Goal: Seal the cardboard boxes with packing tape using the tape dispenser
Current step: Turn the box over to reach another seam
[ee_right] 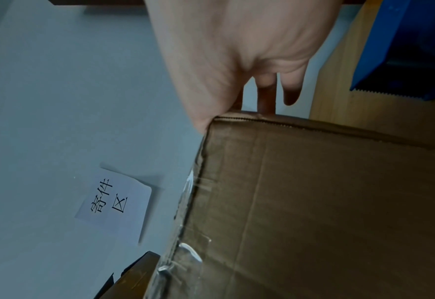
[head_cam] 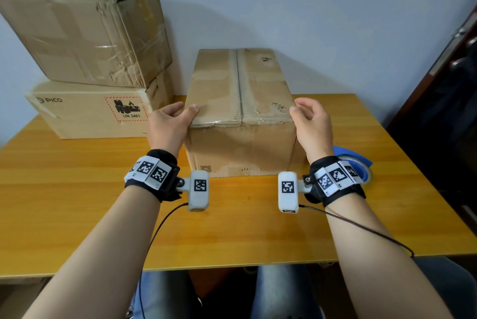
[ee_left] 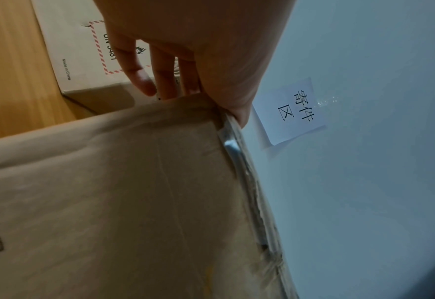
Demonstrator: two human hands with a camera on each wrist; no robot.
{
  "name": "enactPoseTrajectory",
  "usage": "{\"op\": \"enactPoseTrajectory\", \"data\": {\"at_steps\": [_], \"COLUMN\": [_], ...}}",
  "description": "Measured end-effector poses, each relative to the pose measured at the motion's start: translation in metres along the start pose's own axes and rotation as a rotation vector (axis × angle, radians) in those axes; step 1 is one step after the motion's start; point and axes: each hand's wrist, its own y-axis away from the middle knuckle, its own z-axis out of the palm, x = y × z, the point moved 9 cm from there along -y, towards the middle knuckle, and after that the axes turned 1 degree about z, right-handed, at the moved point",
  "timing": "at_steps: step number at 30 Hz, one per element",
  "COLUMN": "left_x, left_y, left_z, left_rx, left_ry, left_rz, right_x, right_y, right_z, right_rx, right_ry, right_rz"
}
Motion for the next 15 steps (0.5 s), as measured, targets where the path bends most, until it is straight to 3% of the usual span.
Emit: {"op": "enactPoseTrajectory", "data": {"at_steps": [15], "left_x": [-0.005], "left_y": [0.007], "left_z": [0.006], "left_rx": [-0.008], "left_ry": [0.068], "left_rz": [-0.010], "right_x": [0.002], "right_y": [0.017], "right_z": [-0.020], "right_rx": [0.110], "right_ry": [0.011], "right_rz": [-0.035]}}
